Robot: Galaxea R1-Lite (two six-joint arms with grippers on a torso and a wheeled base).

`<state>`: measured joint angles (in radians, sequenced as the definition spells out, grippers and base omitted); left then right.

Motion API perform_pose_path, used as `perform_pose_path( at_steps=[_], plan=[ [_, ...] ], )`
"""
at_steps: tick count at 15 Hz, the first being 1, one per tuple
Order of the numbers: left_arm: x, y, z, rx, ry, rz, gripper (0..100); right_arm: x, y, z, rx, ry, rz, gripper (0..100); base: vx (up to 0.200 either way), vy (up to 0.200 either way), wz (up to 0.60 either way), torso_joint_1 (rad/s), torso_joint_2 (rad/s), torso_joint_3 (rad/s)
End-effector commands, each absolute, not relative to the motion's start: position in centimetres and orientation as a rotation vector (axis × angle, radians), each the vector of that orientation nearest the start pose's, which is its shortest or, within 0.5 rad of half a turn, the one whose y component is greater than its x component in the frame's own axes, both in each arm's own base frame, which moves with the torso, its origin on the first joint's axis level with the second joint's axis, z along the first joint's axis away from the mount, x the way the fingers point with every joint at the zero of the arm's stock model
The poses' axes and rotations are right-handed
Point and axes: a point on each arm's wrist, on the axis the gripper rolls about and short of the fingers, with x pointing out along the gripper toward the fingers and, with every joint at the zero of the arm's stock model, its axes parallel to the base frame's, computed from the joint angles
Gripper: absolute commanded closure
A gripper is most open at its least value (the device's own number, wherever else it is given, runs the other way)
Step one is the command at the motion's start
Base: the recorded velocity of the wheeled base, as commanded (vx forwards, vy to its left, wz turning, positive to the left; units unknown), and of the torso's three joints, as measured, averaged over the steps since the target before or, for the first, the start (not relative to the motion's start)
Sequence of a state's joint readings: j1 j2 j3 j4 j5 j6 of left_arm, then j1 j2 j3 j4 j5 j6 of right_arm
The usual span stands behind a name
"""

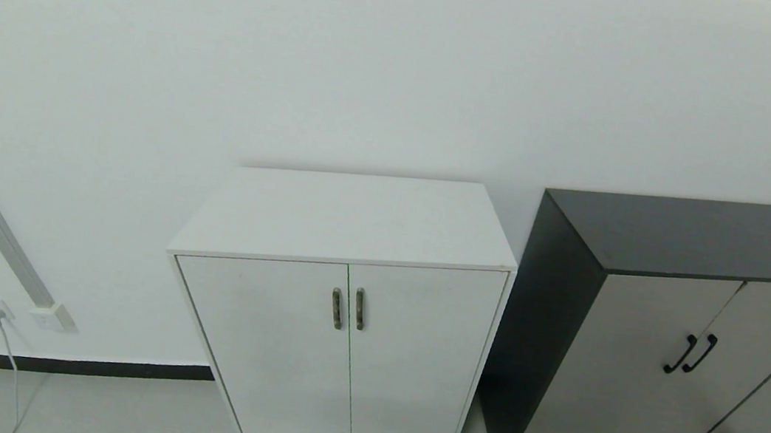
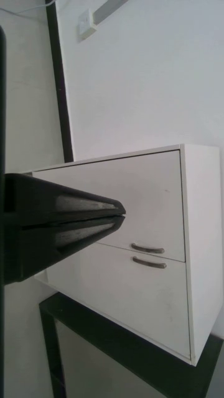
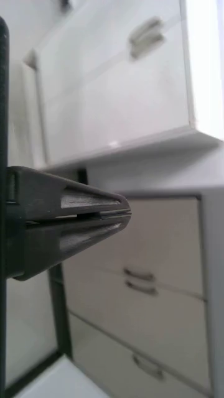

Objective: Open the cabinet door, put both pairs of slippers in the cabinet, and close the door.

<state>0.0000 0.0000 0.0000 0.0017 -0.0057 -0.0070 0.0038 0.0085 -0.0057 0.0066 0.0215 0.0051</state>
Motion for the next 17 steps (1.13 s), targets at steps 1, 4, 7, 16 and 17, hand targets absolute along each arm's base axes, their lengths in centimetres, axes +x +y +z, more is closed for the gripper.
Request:
perform_pose_path(
  at_steps=[1, 4, 7, 16, 17],
  plan=[
    [-2.27, -0.01, 7.54, -0.006, 0.003, -0.006, 100, -2.28, 0.07, 7.56, -0.005, 0.003, 0.035, 100, 0.0, 0.0, 0.0, 0.0, 0.0, 0.0],
    [-2.27, -0.01, 7.54, -0.006, 0.003, -0.006, 100, -2.27, 0.12, 7.52, -0.026, 0.004, 0.06, 100, 0.0, 0.0, 0.0, 0.0, 0.0, 0.0],
    [-2.27, -0.01, 7.54, -0.005, 0.003, -0.006, 100, -2.27, 0.11, 7.54, -0.005, 0.003, 0.055, 100, 0.0, 0.0, 0.0, 0.0, 0.0, 0.0],
    [-2.28, -0.01, 7.53, -0.005, 0.002, -0.006, 100, -2.27, 0.11, 7.54, -0.005, 0.003, 0.055, 100, 0.0, 0.0, 0.0, 0.0, 0.0, 0.0],
    [-2.28, -0.01, 7.53, -0.005, 0.002, -0.006, 100, -2.27, 0.11, 7.54, -0.006, 0.003, 0.055, 100, 0.0, 0.0, 0.0, 0.0, 0.0, 0.0]
  ],
)
